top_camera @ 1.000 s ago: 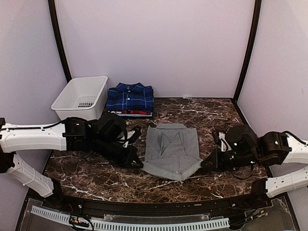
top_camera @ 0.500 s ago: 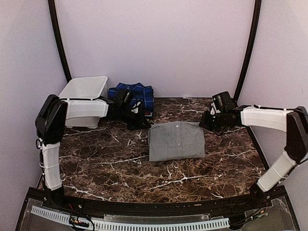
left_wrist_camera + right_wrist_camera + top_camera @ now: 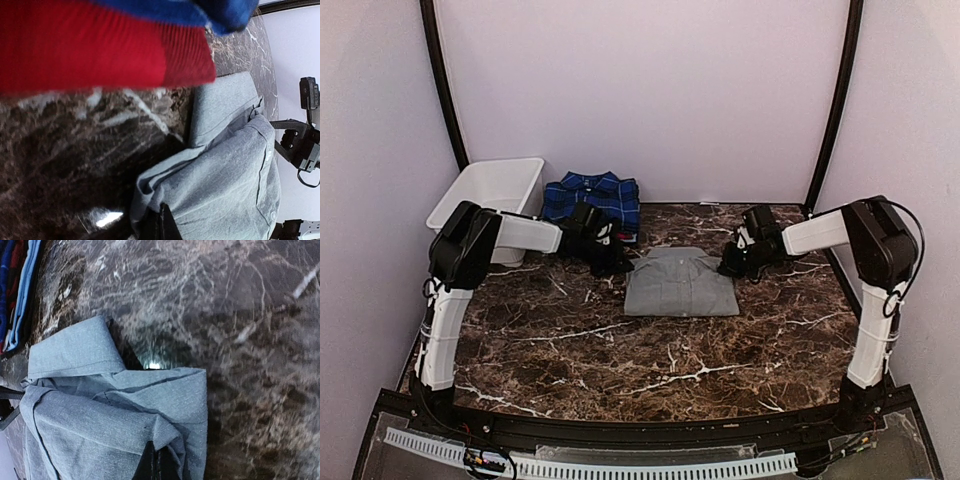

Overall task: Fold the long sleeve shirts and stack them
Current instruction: Fold the 2/3-rectangle-folded shirt at the center of the board.

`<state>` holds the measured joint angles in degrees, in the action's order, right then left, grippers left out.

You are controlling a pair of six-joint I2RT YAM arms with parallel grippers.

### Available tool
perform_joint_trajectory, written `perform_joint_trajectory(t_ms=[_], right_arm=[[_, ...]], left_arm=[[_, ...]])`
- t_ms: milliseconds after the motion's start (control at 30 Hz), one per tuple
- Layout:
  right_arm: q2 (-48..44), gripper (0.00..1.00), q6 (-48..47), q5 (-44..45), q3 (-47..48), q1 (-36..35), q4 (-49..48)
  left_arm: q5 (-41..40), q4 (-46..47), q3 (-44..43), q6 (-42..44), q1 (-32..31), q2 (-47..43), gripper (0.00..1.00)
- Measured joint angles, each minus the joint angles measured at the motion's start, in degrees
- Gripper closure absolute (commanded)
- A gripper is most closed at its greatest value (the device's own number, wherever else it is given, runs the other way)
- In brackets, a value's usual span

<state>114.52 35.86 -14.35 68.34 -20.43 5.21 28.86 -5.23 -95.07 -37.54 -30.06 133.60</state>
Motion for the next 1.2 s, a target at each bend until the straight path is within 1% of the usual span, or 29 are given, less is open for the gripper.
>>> perform_joint_trajectory(t_ms=[67,100,233,300,367,433,533,633,933,1067,1200], right_arm=[[-2.47,1.0,-0.02,0.26,-3.34,-1.09,-0.66],[-3.91,1.0,-0.02,0.5,-5.29,-1.92,-0.92],[-11.87,1.0,0.48,1.66,-14.43,-7.21,-0.63],[-16.98,1.0,1.29,1.99,-19.08,-9.81,0.07],[-22.36,1.0,1.99,2.4,-22.34,-11.34,2.08],[-26.23,1.0,2.27,2.93,-23.15,-11.45,4.0],[-31.08,1.0,2.32,3.98,-22.84,-11.45,5.49],[-33.33,1.0,2.16,4.46,-21.55,-11.45,6.86],[-34.34,1.0,1.27,5.29,-17.16,-11.58,11.43],[-34.47,1.0,1.01,5.2,-15.37,-11.78,11.98],[-33.7,1.0,0.81,5.14,-13.97,-12.09,12.02]], left_arm=[[-0.07,2.91,4.26,-0.63,-0.39,-2.08,1.0],[-0.28,4.0,7.76,-1.09,-0.76,-4.22,1.0],[-1.44,5.88,23.15,-3.02,-3.32,-14.93,1.0],[-2.12,5.81,29.18,-3.63,-4.66,-19.96,1.0],[-2.64,5.62,33.64,-3.87,-5.88,-24.55,1.0],[-2.86,5.35,35.65,-3.85,-6.47,-27.69,1.0],[-3.43,5.09,35.98,-3.5,-6.4,-30.77,1.0],[-3.87,4.94,35.98,-3.23,-6.21,-32.7,1.0],[-4.26,4.0,34.56,-2.93,-5.68,-33.62,1.0],[-3.96,3.91,30.42,-2.08,-4.26,-30.62,1.0],[-3.28,4.35,23.82,-1.38,-3.08,-22.25,1.0]])
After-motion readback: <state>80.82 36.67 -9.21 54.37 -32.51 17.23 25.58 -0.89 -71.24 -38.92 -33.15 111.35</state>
